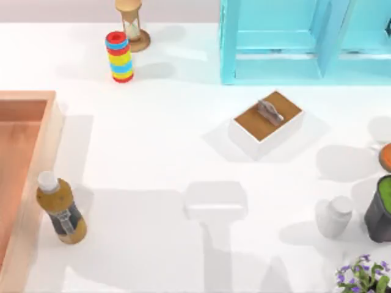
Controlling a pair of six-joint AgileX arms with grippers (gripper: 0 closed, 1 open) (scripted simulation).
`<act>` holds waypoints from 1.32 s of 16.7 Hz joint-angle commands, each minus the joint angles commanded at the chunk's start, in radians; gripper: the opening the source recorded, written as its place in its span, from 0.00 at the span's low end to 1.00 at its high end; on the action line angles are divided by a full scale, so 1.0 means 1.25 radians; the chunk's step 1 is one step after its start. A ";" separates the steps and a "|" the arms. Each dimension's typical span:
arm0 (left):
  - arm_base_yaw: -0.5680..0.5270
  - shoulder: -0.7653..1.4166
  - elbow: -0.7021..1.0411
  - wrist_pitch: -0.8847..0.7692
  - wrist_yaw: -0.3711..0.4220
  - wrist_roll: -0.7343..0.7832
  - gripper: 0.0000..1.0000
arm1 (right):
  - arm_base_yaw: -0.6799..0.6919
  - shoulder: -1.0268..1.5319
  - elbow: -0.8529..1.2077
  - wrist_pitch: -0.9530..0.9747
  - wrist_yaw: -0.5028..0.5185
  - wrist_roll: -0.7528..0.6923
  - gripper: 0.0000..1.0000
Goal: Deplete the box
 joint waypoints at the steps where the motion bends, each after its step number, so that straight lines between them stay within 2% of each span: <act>1: -0.034 0.015 0.011 0.013 -0.007 -0.024 0.00 | 0.000 0.000 0.000 0.000 0.000 0.000 1.00; 5: -0.249 0.091 0.055 0.080 -0.029 -0.203 0.00 | 0.000 0.000 0.000 0.000 0.000 0.000 1.00; 10: -0.602 0.169 0.053 0.172 -0.029 -0.575 0.00 | 0.000 0.000 0.000 0.000 0.000 0.000 1.00; 13: -0.758 0.191 0.014 0.210 -0.015 -0.759 0.00 | 0.000 0.000 0.000 0.000 0.000 0.000 1.00; 17: -0.864 0.197 -0.041 0.233 0.003 -0.887 0.00 | 0.000 0.000 0.000 0.000 0.000 0.000 1.00; 22: -0.872 0.194 -0.048 0.233 0.005 -0.899 0.00 | 0.000 0.000 0.000 0.000 0.000 0.000 1.00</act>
